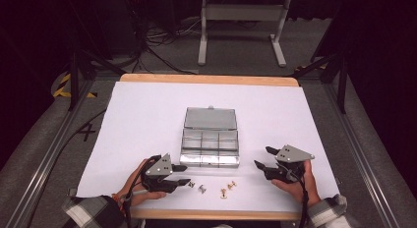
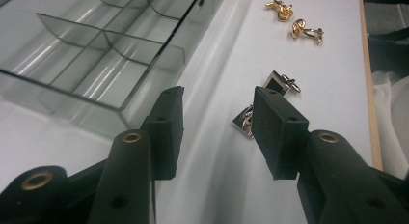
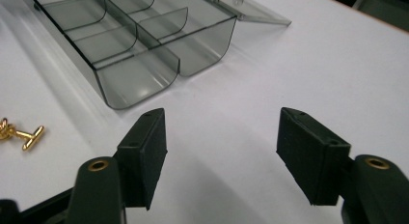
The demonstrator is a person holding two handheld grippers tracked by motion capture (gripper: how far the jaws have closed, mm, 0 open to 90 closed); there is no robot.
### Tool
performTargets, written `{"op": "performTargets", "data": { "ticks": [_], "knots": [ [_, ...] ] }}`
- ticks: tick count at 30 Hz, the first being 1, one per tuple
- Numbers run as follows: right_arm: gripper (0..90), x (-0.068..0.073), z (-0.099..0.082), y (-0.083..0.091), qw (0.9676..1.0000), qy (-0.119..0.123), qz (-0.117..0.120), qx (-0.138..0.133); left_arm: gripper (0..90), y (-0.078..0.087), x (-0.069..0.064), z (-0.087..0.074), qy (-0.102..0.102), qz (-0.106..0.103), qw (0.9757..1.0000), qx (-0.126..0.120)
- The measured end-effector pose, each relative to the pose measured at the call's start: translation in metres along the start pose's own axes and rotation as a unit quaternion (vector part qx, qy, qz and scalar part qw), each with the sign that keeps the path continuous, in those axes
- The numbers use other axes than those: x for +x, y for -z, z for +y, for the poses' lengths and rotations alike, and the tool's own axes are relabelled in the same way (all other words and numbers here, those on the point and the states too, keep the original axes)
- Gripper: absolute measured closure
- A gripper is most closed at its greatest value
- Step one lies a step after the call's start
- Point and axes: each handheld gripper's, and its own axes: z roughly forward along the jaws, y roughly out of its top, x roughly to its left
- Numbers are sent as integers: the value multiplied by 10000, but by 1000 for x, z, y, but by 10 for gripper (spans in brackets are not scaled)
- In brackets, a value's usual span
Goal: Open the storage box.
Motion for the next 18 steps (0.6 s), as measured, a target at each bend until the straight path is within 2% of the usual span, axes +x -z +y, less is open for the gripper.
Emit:
{"op": "performTargets", "data": {
  "ticks": [3,5,7,8,11,14,16,18],
  "knots": [
    [333,-2,-7,-2,9996,-239,126,-121,575,-7,-2,2,-58,-174,9998,96],
    [320,-4,-9,-3,9989,-373,193,-183,600,-10,-1,3,-124,-220,9995,178],
    [306,-6,-10,-5,9978,-538,310,-244,626,-11,0,4,-101,-280,9994,164],
    [302,-6,-11,-5,9980,-532,247,-227,626,-11,0,4,-112,-291,9994,165],
    [300,-4,-12,-7,9985,-441,266,-160,604,-10,-1,5,-126,-344,9993,87],
    [300,-3,-11,-7,9988,-401,237,-157,610,-11,-1,6,-98,-379,9992,120],
    [299,-4,-11,-8,9988,-413,223,-145,610,-11,-4,7,-172,-414,9989,168],
    [300,-3,-11,-8,9990,-383,209,-133,619,-13,-3,7,-143,-377,9990,202]
  ]
}}
